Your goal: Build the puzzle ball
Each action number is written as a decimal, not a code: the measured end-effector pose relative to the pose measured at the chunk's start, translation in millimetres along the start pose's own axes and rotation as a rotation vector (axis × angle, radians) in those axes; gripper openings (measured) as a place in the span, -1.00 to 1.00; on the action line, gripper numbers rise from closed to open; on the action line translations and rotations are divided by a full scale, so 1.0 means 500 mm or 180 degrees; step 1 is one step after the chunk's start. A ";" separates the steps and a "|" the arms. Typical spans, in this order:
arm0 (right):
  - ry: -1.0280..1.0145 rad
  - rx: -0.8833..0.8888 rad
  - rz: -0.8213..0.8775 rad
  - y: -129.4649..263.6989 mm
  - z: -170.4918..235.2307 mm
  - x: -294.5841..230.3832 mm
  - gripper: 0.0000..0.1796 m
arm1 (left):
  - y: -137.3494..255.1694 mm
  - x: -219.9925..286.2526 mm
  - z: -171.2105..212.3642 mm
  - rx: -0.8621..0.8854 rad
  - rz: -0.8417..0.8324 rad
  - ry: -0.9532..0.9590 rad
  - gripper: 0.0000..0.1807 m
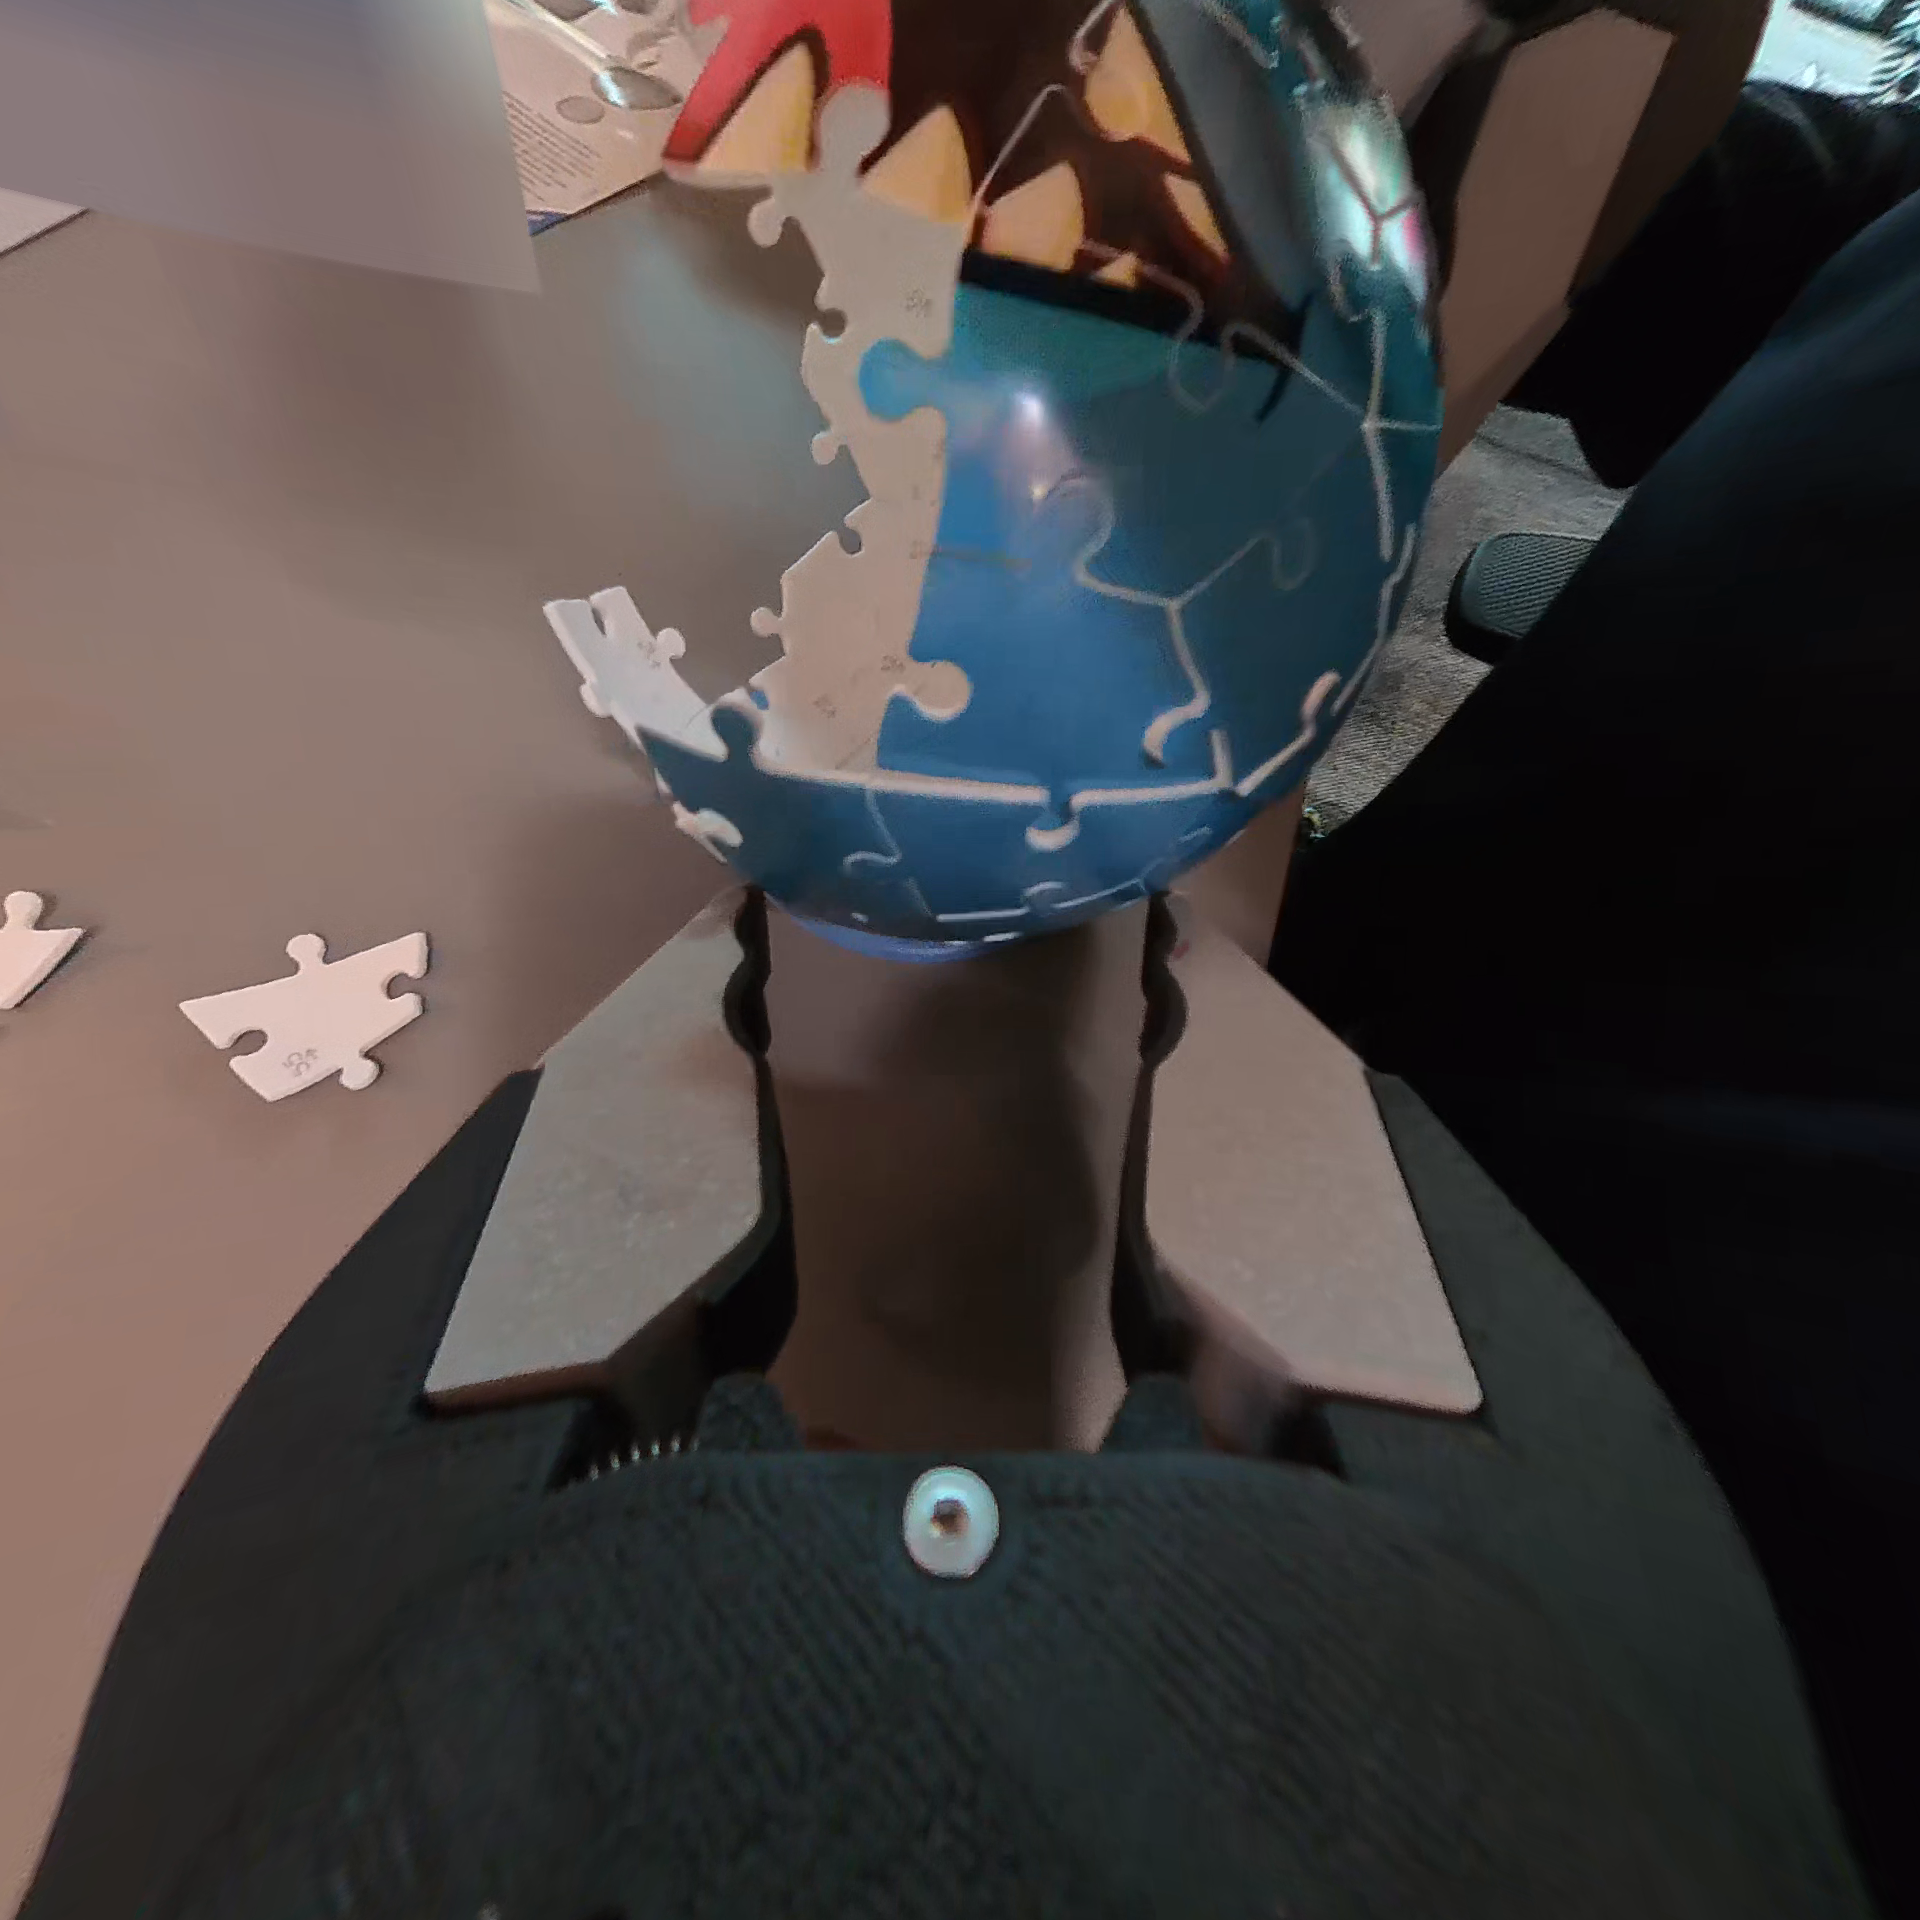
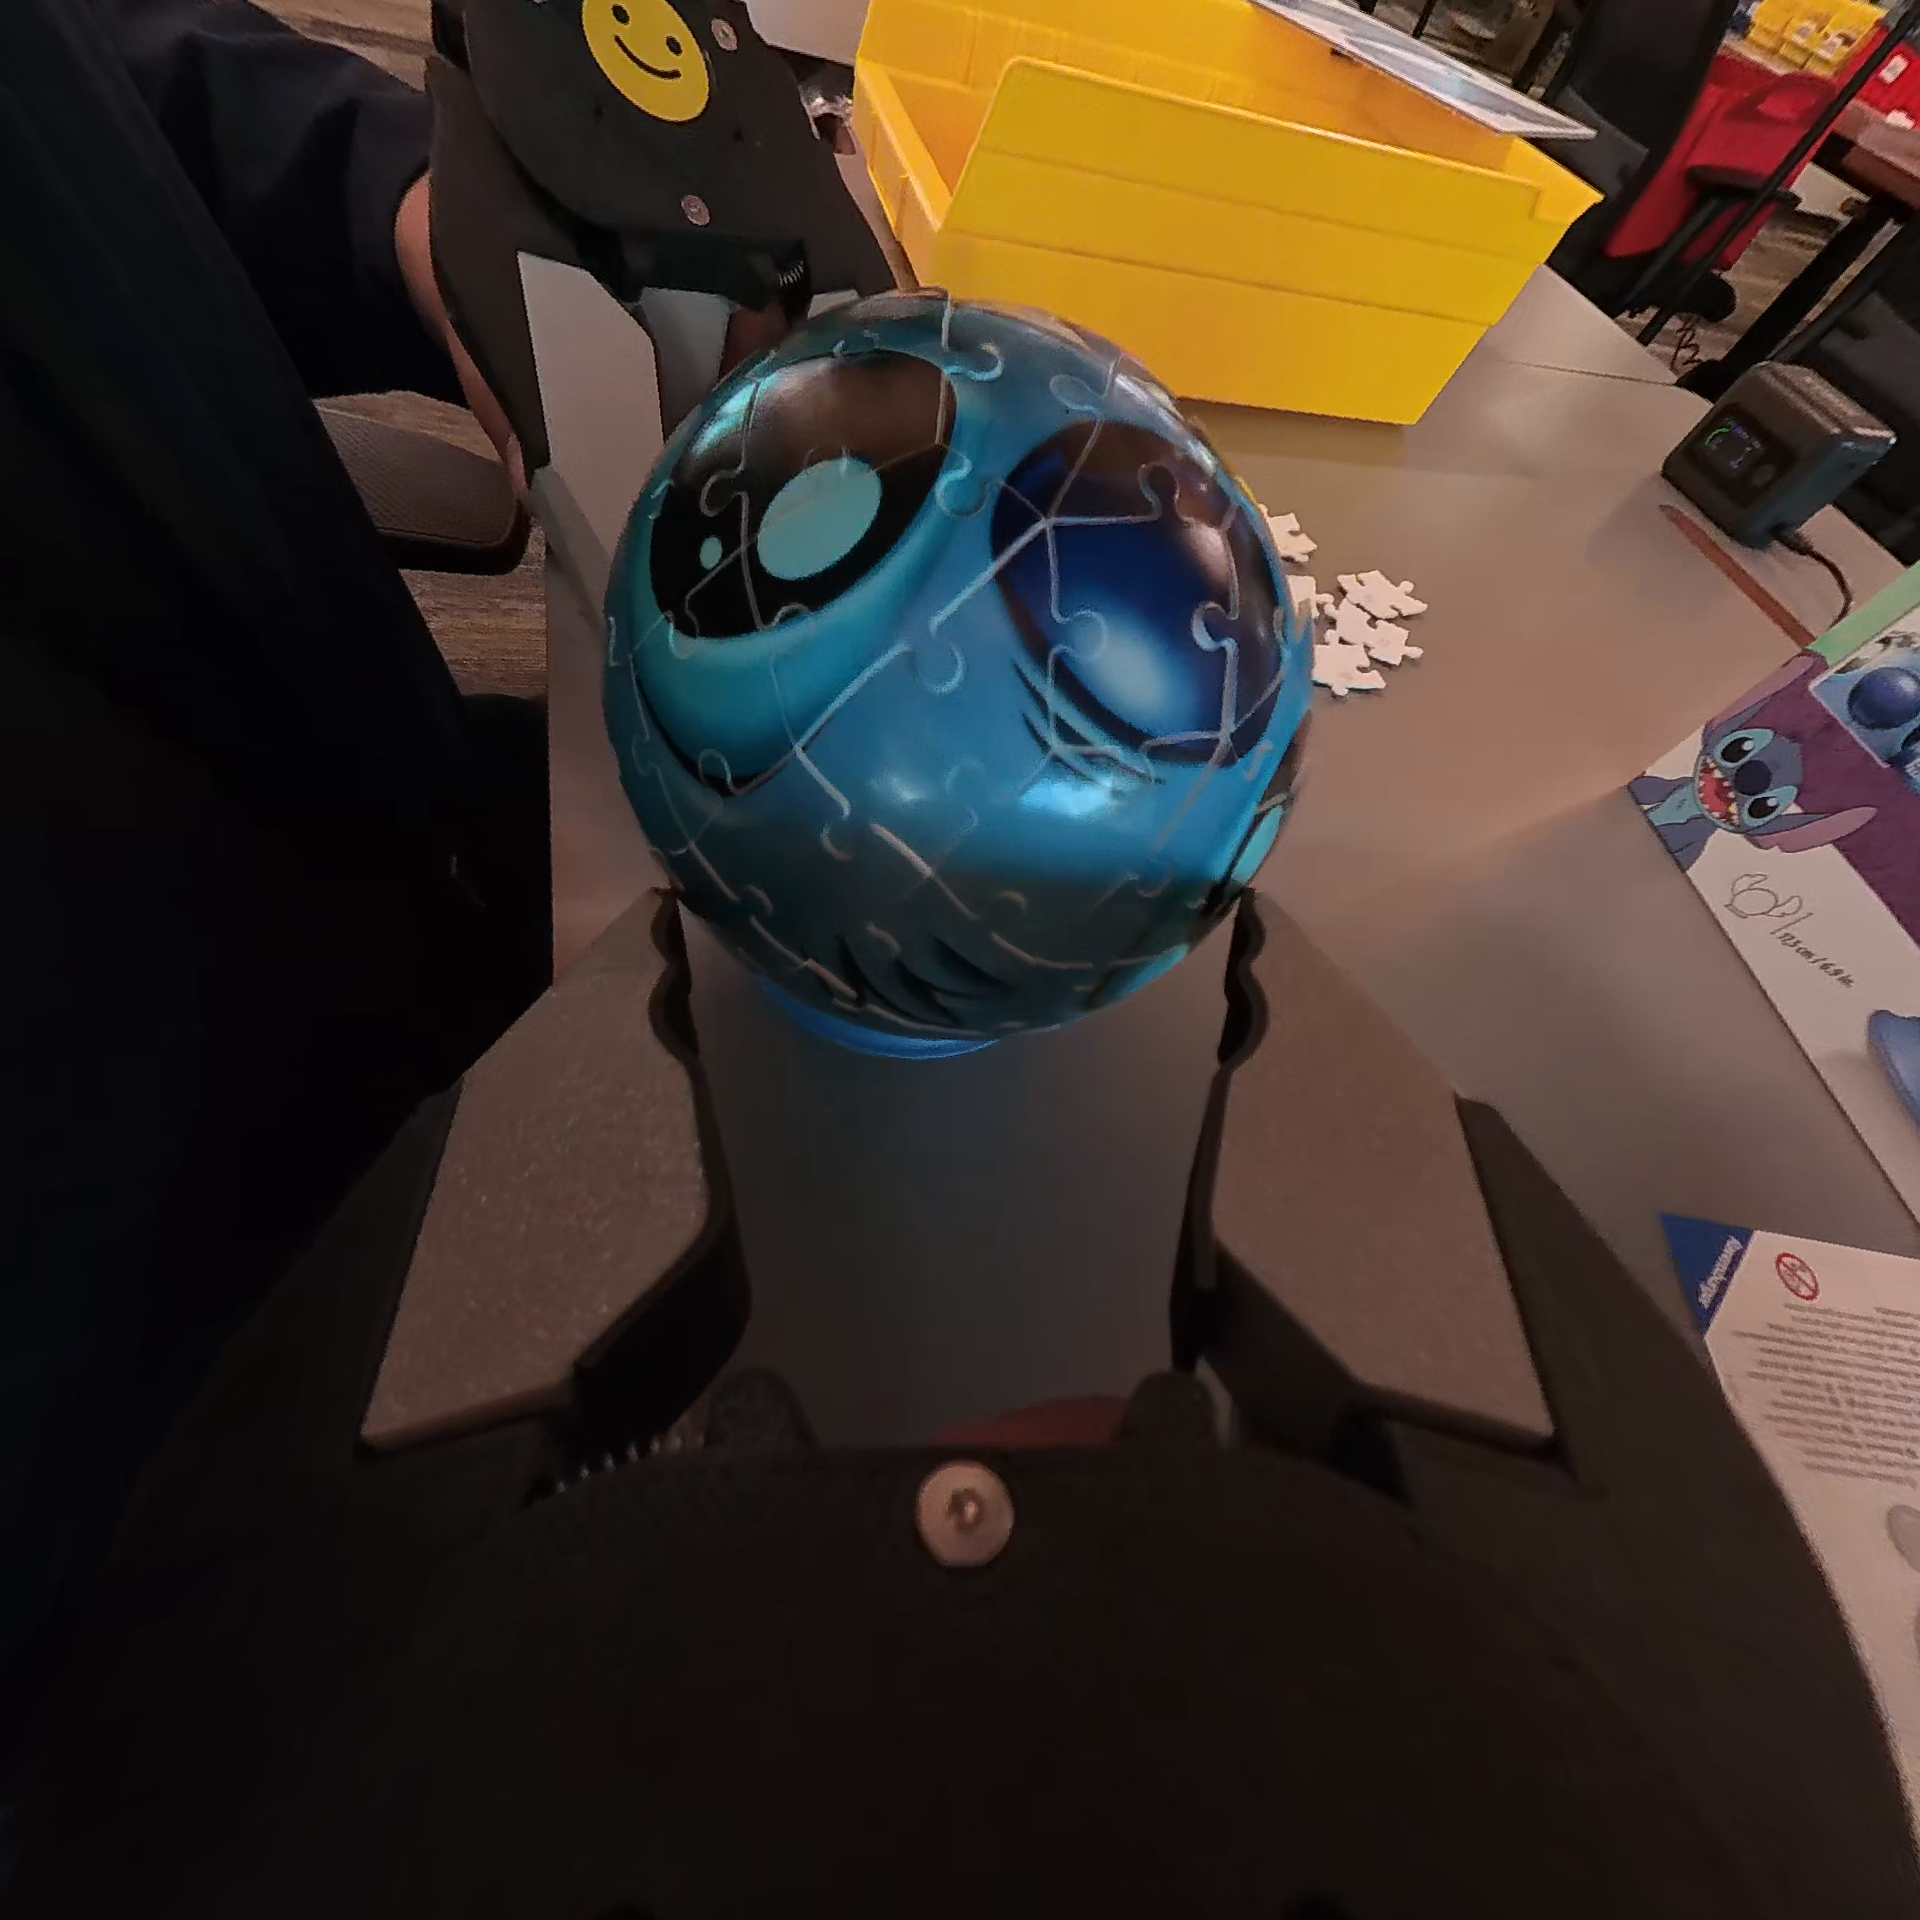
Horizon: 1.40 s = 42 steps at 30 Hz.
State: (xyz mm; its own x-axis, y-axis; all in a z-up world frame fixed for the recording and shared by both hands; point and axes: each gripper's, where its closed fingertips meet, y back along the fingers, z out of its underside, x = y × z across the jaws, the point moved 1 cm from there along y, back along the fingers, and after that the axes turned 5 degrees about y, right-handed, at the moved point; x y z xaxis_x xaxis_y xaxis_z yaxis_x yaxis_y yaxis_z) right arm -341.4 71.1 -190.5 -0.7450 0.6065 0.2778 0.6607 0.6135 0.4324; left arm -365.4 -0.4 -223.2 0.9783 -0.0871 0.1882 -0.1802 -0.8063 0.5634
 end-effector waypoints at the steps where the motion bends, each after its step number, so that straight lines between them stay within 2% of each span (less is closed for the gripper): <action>1: -0.0024 -0.0012 -0.0023 -0.001 0.001 0.000 0.13 | 0.000 0.002 -0.002 0.0019 0.0032 0.0030 -0.21; 13: -0.0462 0.0078 -0.0358 0.017 -0.028 -0.001 0.13 | 0.015 0.029 -0.020 0.0089 0.0278 0.0439 -0.21; 22: -0.0897 0.0069 -0.0631 0.024 -0.026 -0.014 0.14 | 0.014 0.059 -0.012 -0.0205 0.0509 0.0945 -0.21; 42: -0.1191 -0.0033 -0.0949 0.020 -0.021 0.000 0.15 | 0.006 0.070 -0.012 -0.0280 0.0882 0.1404 -0.21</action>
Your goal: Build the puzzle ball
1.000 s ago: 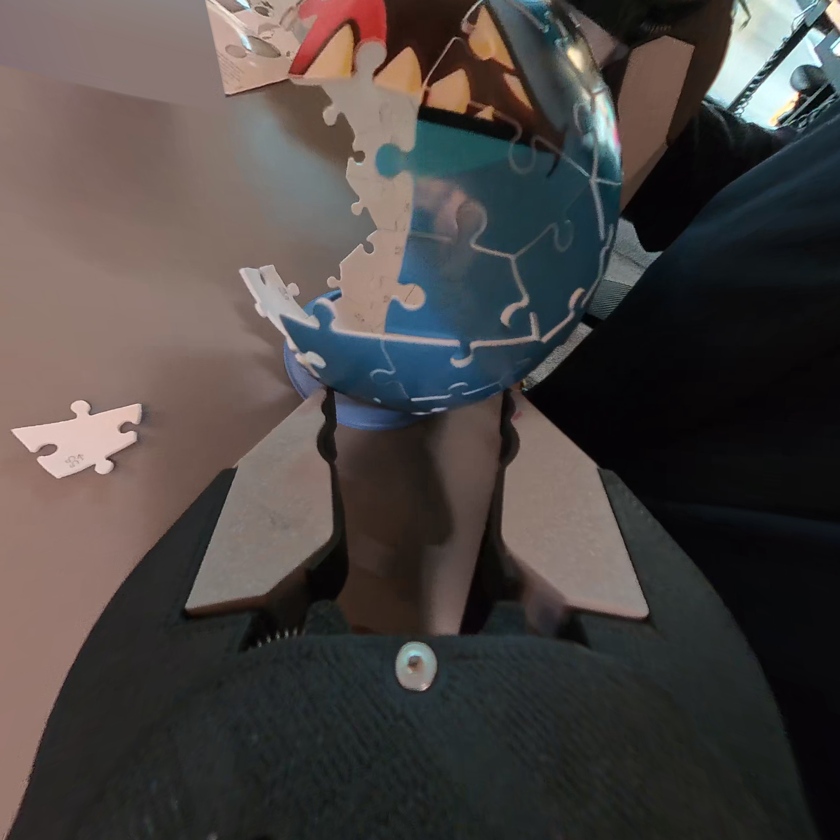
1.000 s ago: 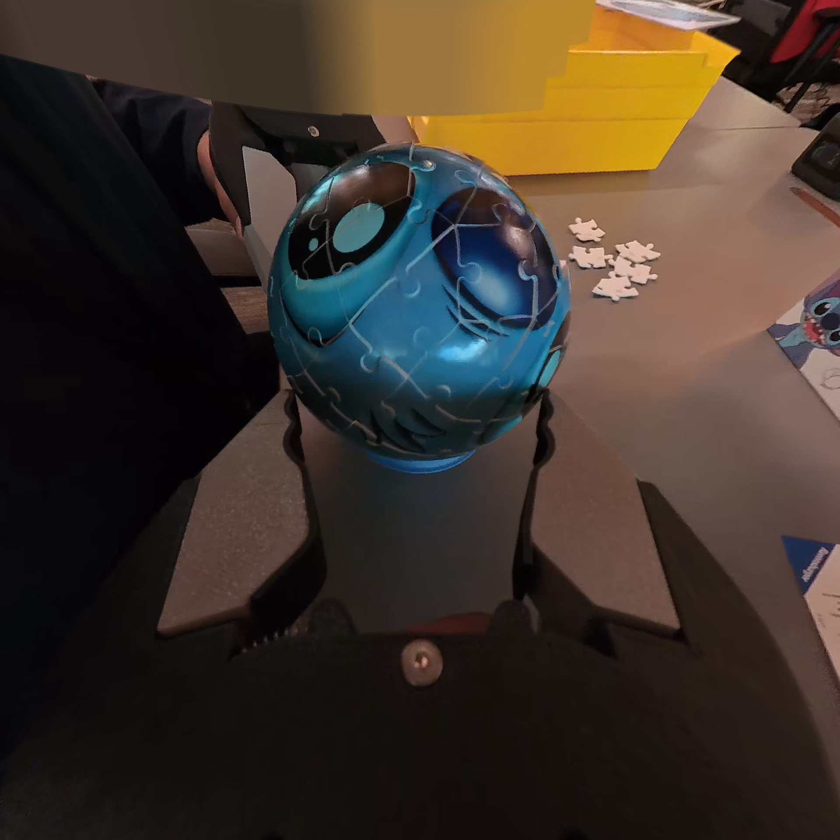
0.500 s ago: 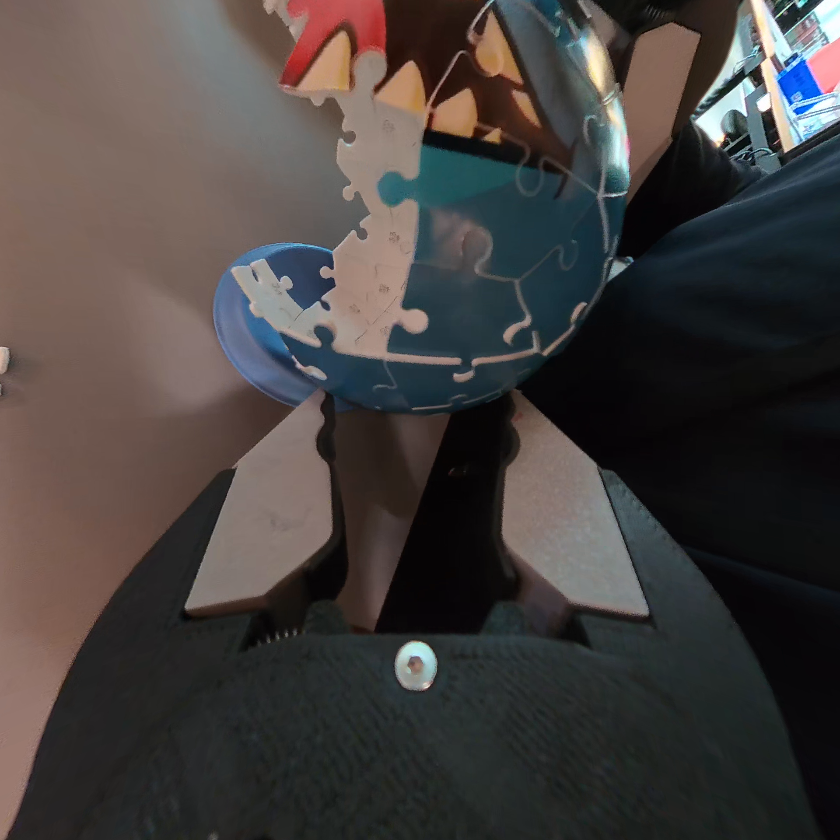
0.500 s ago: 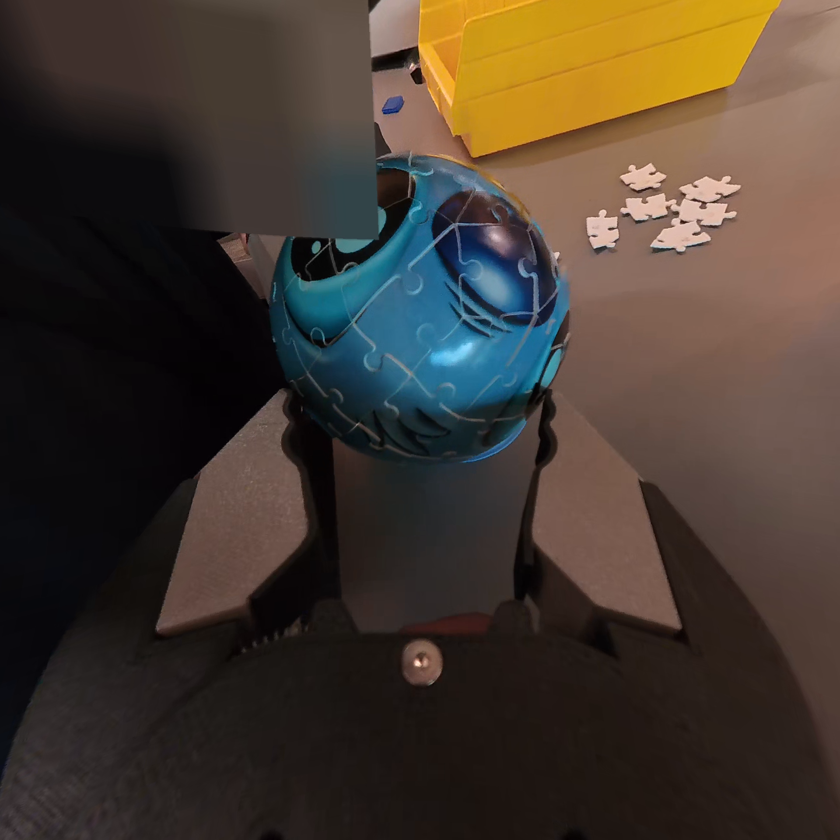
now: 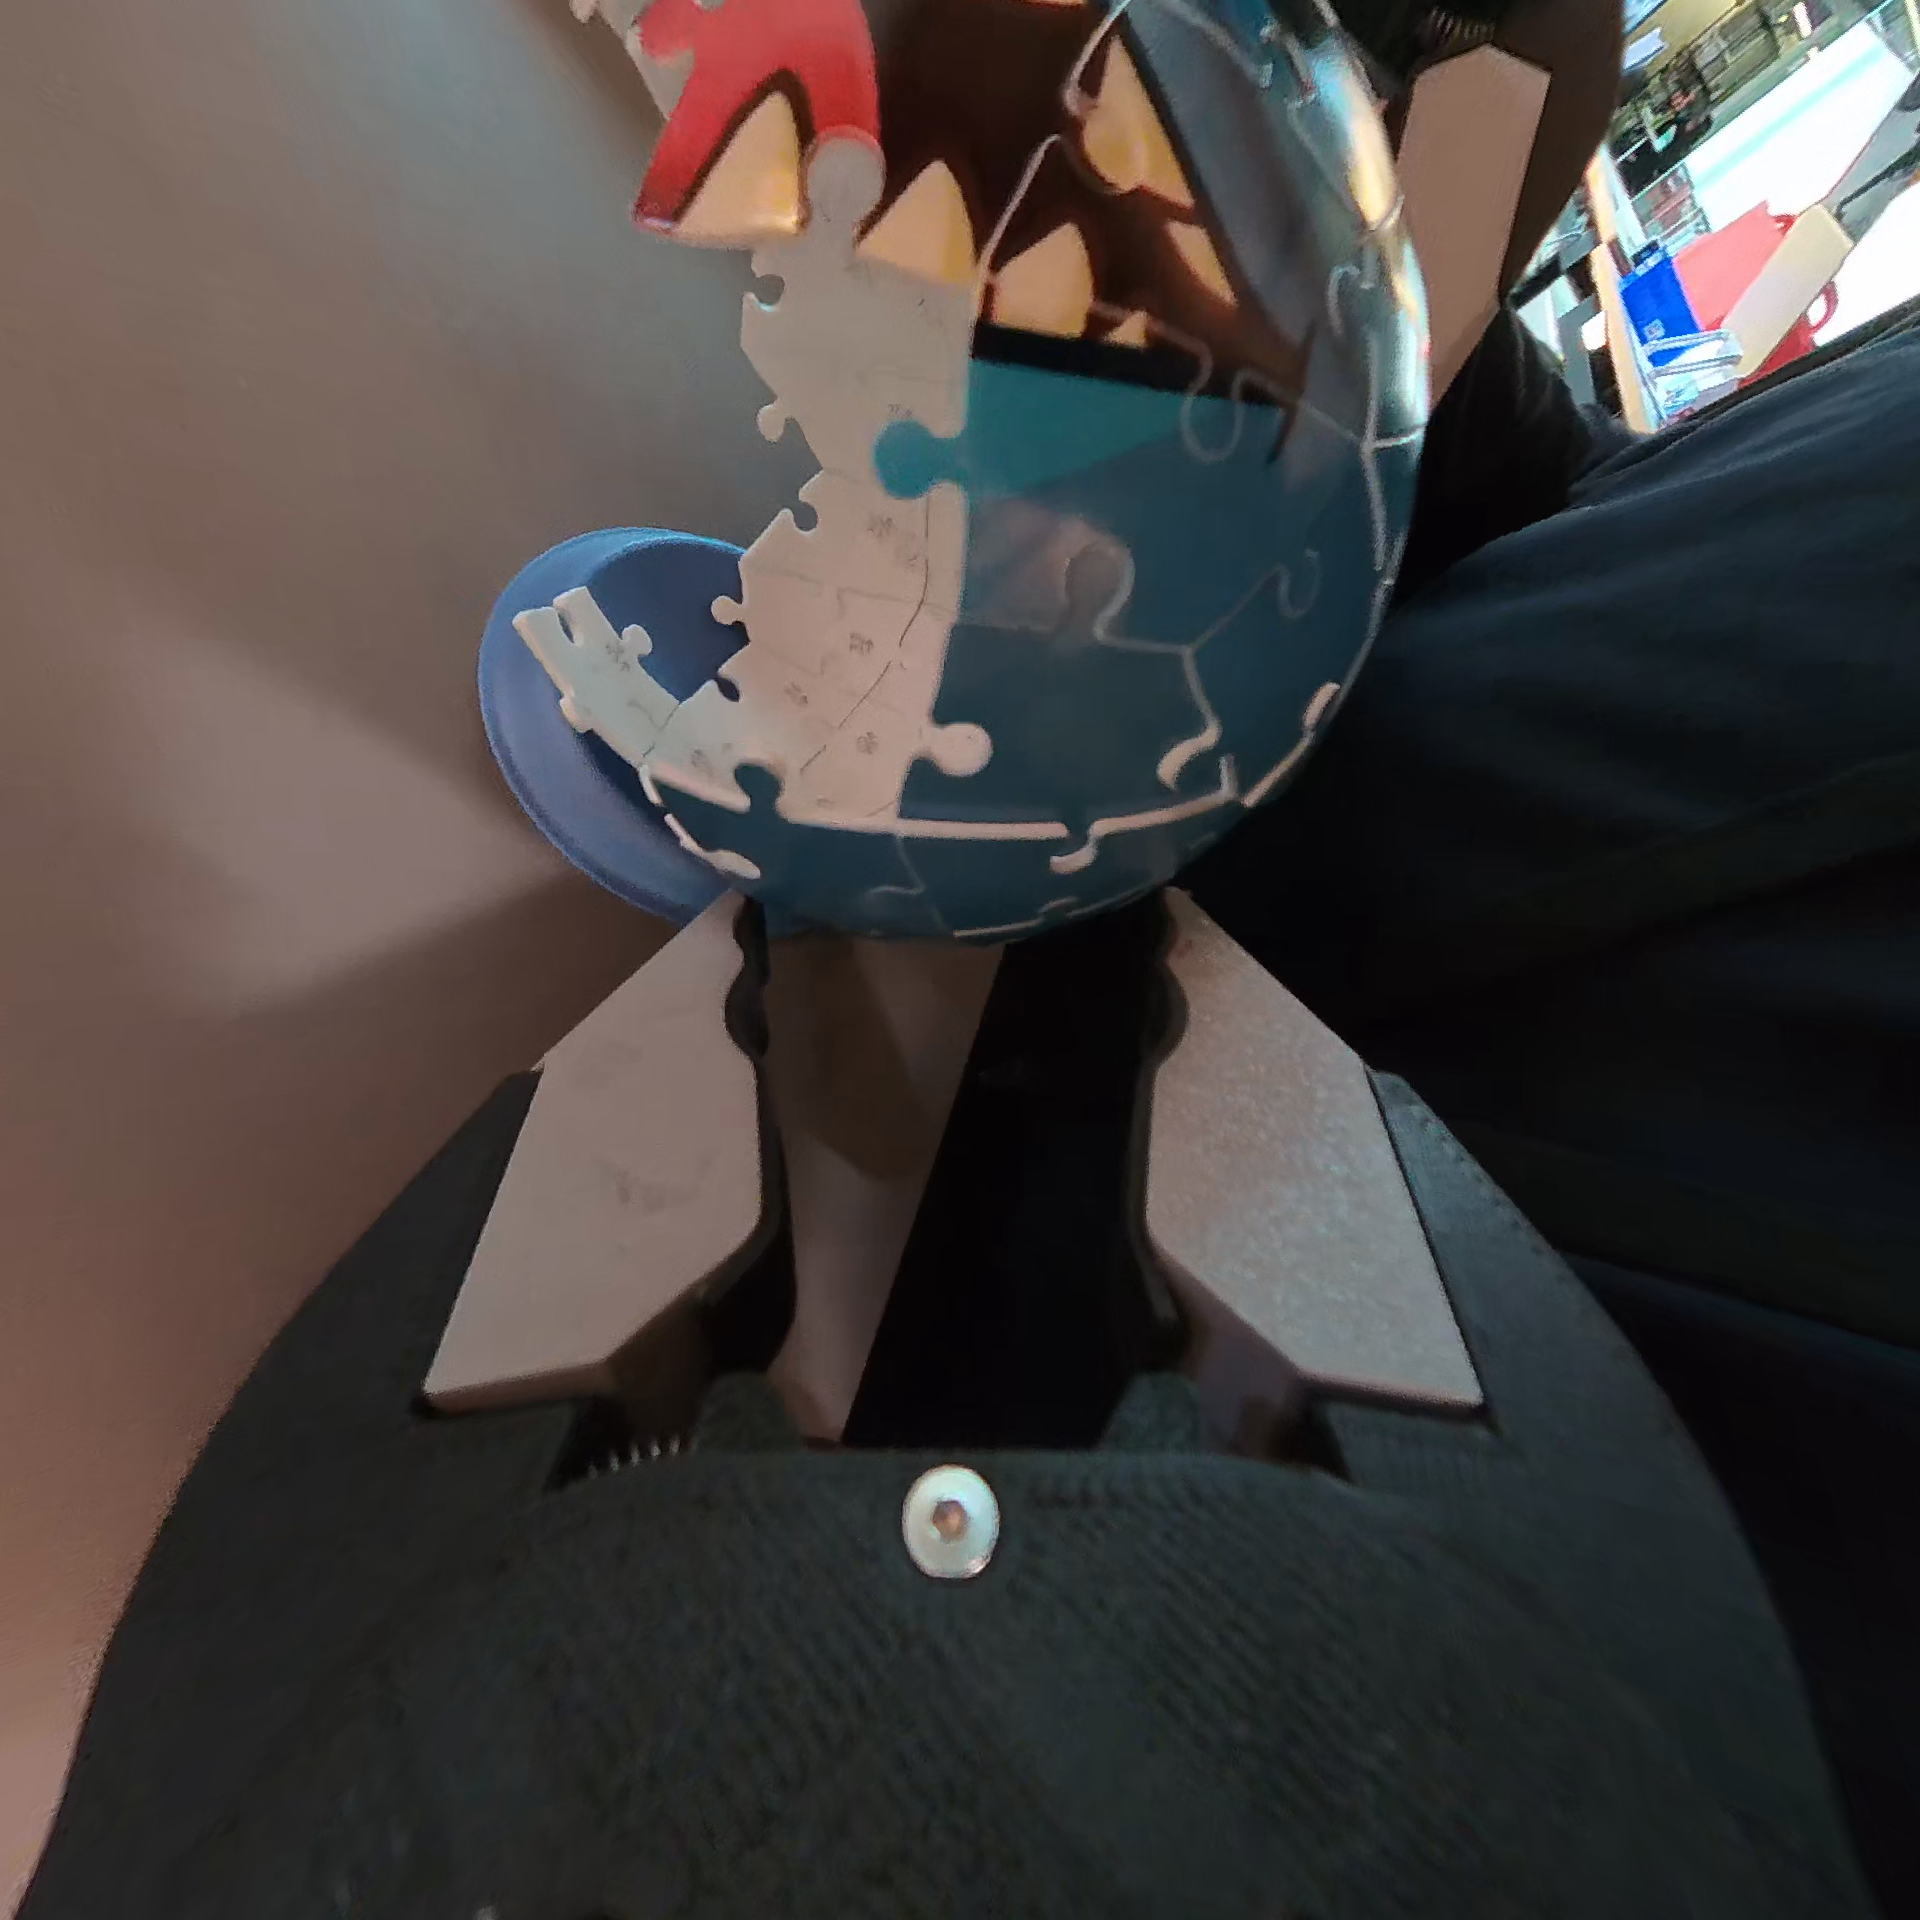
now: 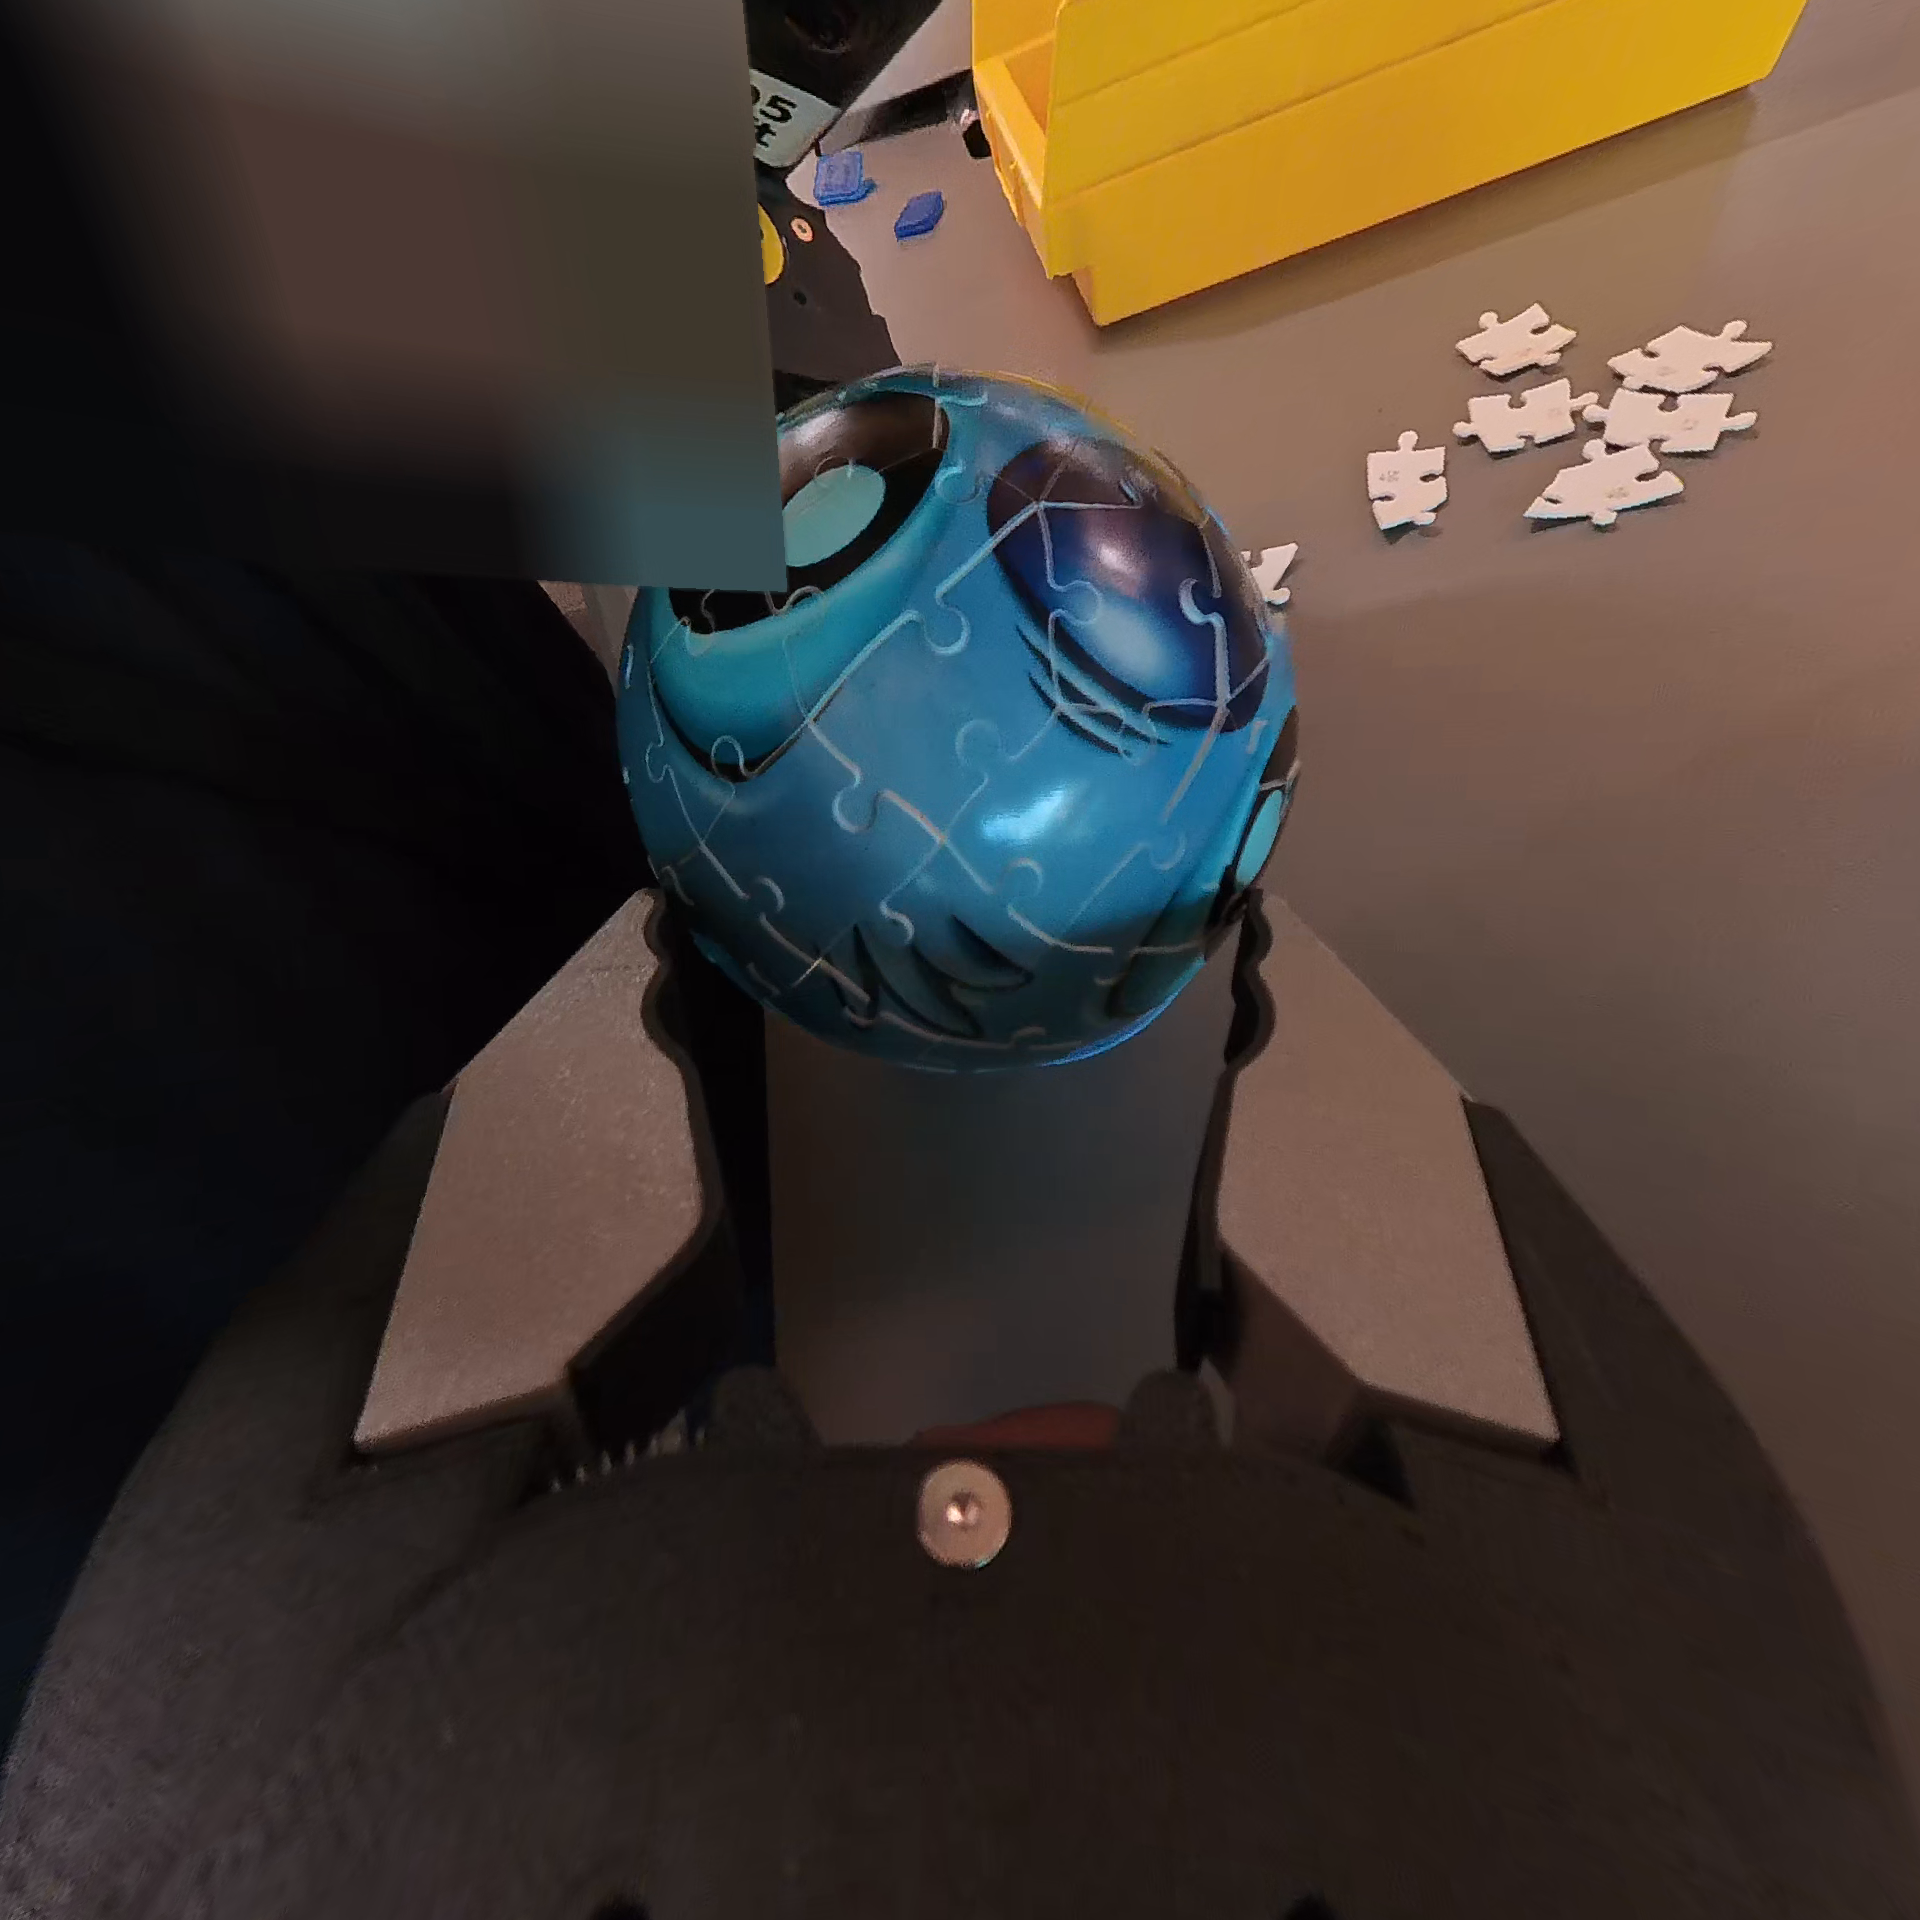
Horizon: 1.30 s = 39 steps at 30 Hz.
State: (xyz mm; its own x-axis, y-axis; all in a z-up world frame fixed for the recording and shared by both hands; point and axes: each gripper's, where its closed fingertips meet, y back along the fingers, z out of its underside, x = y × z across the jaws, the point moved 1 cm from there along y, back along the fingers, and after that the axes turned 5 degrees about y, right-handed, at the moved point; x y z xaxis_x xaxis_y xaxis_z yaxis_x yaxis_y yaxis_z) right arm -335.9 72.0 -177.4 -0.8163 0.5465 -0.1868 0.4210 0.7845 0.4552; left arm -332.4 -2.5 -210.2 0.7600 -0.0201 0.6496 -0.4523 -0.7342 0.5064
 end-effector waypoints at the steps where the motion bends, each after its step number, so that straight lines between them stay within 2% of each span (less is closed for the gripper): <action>1: -0.0003 -0.0015 -0.0013 0.000 0.000 0.000 0.15 | -0.001 -0.001 0.001 -0.0005 0.0004 -0.0001 -0.21; 22: -0.0046 -0.0133 -0.0140 0.001 0.004 0.013 0.16 | 0.006 -0.012 -0.002 0.0148 0.0151 0.0000 -0.24; 39: -0.0179 0.0048 -0.0078 0.026 -0.004 0.022 0.09 | 0.008 -0.019 0.003 0.0257 0.0210 0.0065 -0.22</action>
State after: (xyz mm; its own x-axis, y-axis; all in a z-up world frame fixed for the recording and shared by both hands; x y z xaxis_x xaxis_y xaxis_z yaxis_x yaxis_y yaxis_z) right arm -340.2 87.4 -172.0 -0.8032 0.5424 -0.2464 0.4075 0.8019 0.4369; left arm -340.6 -6.6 -215.1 0.7198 -0.0571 0.6919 -0.4613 -0.7841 0.4152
